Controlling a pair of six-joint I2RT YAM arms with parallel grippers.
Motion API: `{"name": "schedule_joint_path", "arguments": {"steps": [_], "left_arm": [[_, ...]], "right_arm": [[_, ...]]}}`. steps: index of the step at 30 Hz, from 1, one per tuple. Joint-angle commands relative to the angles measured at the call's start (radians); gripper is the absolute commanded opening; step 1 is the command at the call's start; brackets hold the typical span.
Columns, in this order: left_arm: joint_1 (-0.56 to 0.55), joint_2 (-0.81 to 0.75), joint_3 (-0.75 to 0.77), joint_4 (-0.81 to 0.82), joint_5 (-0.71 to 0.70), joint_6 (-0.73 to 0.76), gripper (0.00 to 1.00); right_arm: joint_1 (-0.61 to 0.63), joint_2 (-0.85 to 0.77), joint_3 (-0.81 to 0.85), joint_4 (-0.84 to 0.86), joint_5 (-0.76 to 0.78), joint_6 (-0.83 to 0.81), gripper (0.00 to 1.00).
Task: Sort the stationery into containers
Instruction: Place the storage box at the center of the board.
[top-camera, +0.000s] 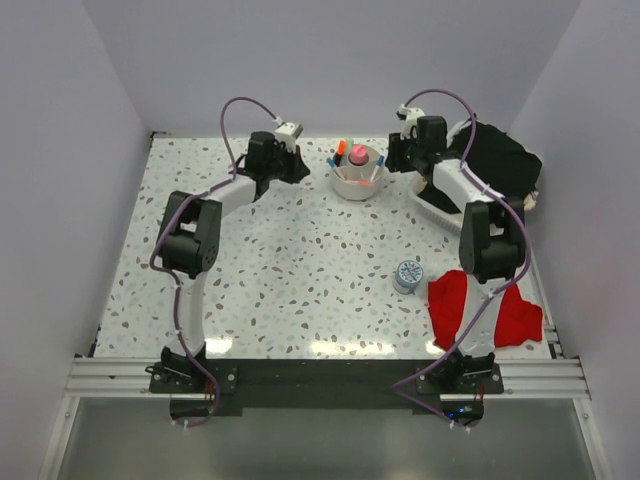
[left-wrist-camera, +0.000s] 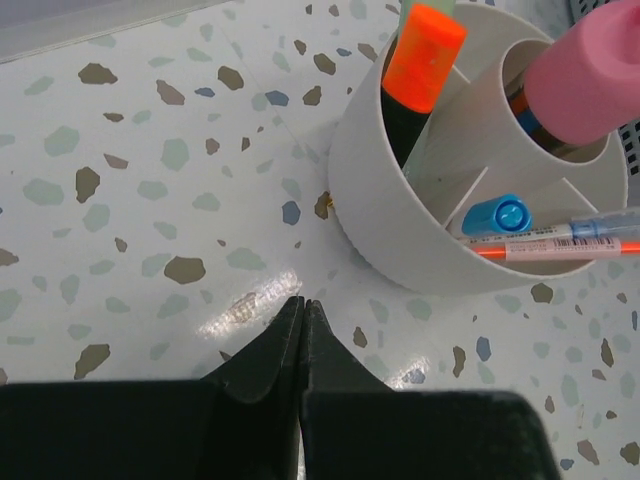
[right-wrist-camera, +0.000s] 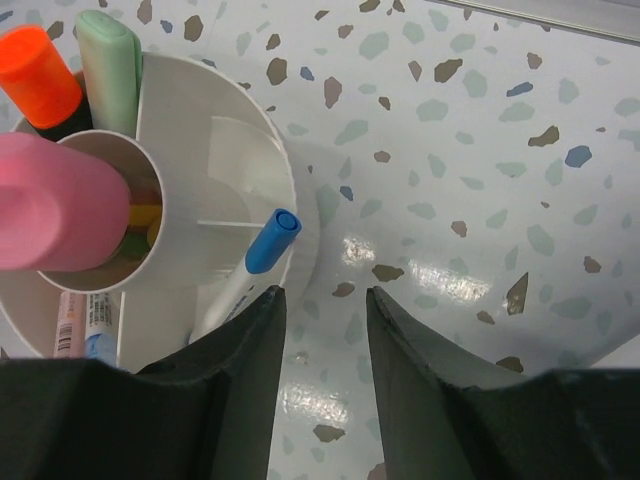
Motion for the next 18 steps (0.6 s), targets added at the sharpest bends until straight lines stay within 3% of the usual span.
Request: {"name": "schedule_joint_path", "arguments": {"steps": [1, 10, 18], "left_arm": [[-0.028, 0.035, 0.082, 0.081, -0.001, -0.014, 0.00], [-0.070, 0.100, 0.154, 0.089, -0.008, -0.023, 0.00], [-0.076, 0.120, 0.169, 0.092, -0.025, -0.018, 0.00]], "right_arm": [[0.003, -0.018, 0.060, -0.047, 0.023, -0.040, 0.40], [0.006, 0.011, 0.078, -0.170, 0.005, -0.070, 0.34], [0.037, 0.070, 0.080, -0.181, -0.037, -0.059, 0.32]]}}
